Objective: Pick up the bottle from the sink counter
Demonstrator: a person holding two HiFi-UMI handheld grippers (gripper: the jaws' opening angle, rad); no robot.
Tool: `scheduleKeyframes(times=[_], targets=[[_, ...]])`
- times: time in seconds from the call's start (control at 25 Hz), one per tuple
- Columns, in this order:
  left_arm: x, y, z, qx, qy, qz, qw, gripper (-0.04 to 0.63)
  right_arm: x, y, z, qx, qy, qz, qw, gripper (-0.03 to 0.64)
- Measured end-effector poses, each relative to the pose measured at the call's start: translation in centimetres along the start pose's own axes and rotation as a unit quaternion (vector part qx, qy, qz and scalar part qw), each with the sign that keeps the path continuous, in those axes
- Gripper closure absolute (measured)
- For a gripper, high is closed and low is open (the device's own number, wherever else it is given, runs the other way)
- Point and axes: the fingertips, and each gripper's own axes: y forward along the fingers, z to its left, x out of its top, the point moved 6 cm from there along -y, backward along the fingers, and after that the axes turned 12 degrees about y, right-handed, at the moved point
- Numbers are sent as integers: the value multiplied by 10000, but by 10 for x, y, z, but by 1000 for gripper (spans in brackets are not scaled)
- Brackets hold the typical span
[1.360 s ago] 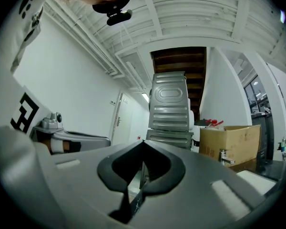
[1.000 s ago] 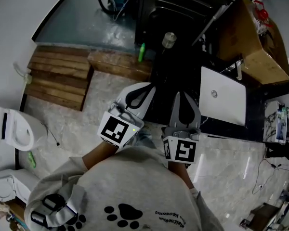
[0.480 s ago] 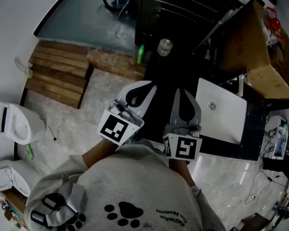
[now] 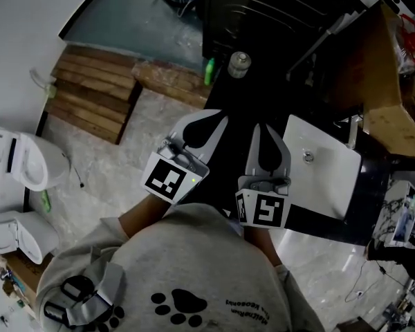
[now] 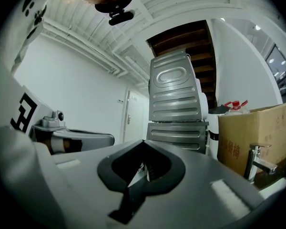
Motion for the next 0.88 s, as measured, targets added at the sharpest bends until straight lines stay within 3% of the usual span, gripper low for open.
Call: scheduleKeyframes(times=[0.28,0.88], targets=[[-10,14,4,-31,15,109,9999,594,-6,8,-8,-11,62,66,10000,615],[-44,57,33,-520,-78,124,9985,594,-30,47,-18,-326,-31,231,9992,615]])
